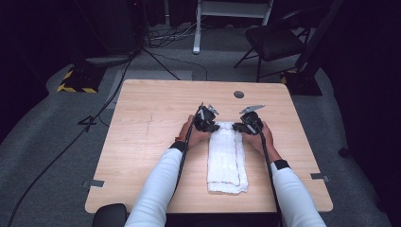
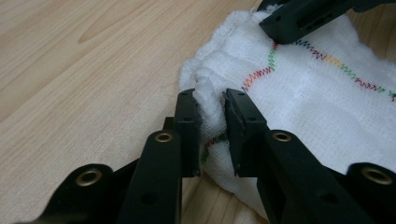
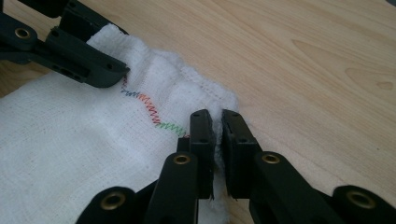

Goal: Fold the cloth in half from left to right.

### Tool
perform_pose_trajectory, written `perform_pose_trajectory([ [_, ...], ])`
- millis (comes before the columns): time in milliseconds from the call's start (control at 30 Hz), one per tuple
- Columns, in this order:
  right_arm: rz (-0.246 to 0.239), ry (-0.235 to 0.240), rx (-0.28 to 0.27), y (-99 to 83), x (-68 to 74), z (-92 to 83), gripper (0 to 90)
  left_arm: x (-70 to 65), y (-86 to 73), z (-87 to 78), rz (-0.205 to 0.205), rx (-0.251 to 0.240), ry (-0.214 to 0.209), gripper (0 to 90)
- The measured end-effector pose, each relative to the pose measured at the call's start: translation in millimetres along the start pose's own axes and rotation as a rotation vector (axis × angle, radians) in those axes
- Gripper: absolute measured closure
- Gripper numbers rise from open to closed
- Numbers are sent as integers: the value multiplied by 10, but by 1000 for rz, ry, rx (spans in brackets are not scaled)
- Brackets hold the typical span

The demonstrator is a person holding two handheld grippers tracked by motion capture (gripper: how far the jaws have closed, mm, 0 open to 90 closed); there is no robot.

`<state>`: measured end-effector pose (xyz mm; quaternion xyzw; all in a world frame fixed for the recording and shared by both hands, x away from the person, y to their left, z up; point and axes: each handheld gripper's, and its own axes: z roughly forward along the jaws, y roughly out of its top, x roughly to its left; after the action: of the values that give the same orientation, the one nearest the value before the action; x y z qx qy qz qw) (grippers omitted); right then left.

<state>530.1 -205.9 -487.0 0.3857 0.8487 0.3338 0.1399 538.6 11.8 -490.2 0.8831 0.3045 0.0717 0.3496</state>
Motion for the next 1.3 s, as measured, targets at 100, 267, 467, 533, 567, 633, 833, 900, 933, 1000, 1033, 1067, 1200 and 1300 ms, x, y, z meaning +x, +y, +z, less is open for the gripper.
perform_pose_trajectory([
  [100, -7, -22, -14, 13, 13, 2, 849, 13, 17, 5, 0, -8, 32, 775],
  [267, -20, -50, -46, 42, 40, -8, 852, -14, 46, -20, 39, -9, 82, 785],
  [467, -43, -67, -80, 82, 55, -45, 854, 19, 103, -67, 43, -26, 115, 794],
  [533, -45, -71, -93, 109, 56, -59, 855, 40, 136, -91, 53, -27, 135, 796],
  [567, -44, -75, -100, 124, 56, -67, 855, 50, 149, -101, 51, -33, 136, 796],
  [633, -48, -81, -115, 153, 60, -87, 855, 65, 170, -117, 56, -38, 155, 795],
  [833, -67, -95, -149, 255, 93, -177, 856, 81, 223, -208, 71, -62, 173, 796],
  [900, -76, -98, -161, 276, 106, -203, 856, 81, 230, -253, 67, -71, 169, 796],
  [933, -81, -98, -163, 286, 113, -215, 856, 82, 231, -276, 71, -71, 173, 796],
  [1000, -84, -94, -171, 306, 129, -239, 856, 86, 235, -317, 74, -77, 173, 796],
  [1033, -92, -94, -175, 319, 135, -250, 856, 87, 237, -333, 75, -86, 177, 796],
  [1067, -96, -94, -179, 334, 144, -264, 856, 90, 243, -355, 80, -86, 179, 796],
  [1200, -112, -93, -199, 389, 170, -323, 857, 97, 269, -427, 76, -110, 189, 796],
  [1300, -111, -91, -215, 423, 173, -370, 857, 90, 310, -485, 83, -129, 202, 797],
])
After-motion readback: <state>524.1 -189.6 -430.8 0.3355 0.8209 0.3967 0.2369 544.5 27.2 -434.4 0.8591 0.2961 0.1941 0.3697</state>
